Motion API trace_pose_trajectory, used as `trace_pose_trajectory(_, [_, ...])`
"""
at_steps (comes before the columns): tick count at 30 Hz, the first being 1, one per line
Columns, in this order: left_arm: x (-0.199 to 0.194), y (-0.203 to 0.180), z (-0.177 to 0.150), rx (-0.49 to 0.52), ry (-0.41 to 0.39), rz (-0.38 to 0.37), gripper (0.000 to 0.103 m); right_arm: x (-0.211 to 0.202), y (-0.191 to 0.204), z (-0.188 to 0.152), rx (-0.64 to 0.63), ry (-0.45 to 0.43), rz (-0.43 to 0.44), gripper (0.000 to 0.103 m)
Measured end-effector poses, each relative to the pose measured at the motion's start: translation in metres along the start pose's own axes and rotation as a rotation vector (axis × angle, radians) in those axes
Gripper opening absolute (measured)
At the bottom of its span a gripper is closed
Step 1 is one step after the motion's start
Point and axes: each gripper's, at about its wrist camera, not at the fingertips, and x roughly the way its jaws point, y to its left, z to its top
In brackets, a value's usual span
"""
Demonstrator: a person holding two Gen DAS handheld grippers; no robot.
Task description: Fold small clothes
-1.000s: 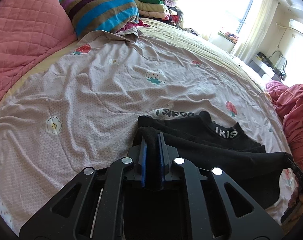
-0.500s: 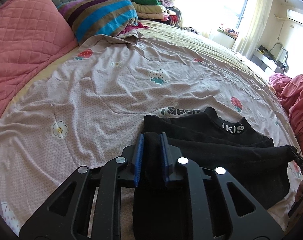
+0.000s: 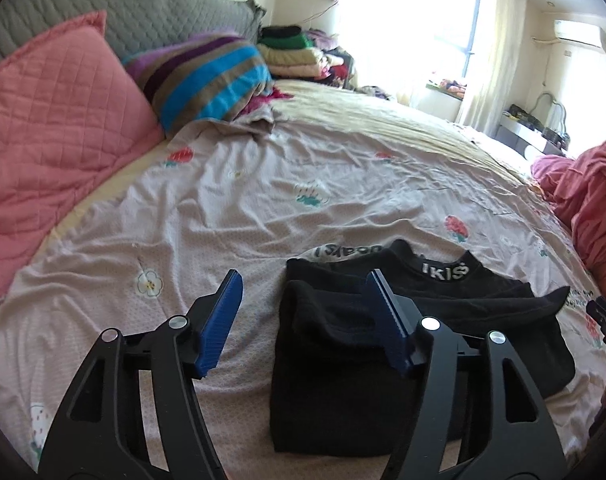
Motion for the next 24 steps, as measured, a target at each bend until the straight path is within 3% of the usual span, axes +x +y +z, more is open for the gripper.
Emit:
trace_pose_trajectory(4, [-0.005, -0.018, -0.01, 0.044, 0.03, -0.06, 0.055, -0.001, 0.012, -0.008, -0.025, 0.038, 0.059, 0.043])
trace_pose_trajectory(6, [0.002, -0.029, -0.02, 0.062, 0.097, -0.122, 0.026, 0.003, 0.022, -0.014, -0.041, 0.067, 0.08, 0.038])
trace_pose_trajectory(9, [0.015, -0.046, -0.035, 0.112, 0.171, -0.144, 0.016, 0.013, 0.034, -0.022, -0.046, 0.117, 0.117, 0.03])
trace_pose_trajectory(15, [0.047, -0.068, -0.062, 0.226, 0.268, -0.075, 0.016, 0.043, 0.054, -0.031, -0.099, 0.206, 0.083, 0.026])
trace_pose_trajectory(18, [0.055, -0.069, -0.06, 0.251, 0.274, -0.056, 0.016, 0.068, 0.053, -0.031, -0.065, 0.263, 0.08, 0.026])
trace_pose_trajectory(24, [0.077, -0.068, -0.053, 0.25, 0.292, -0.029, 0.018, 0.094, 0.057, -0.017, -0.068, 0.274, 0.061, 0.025])
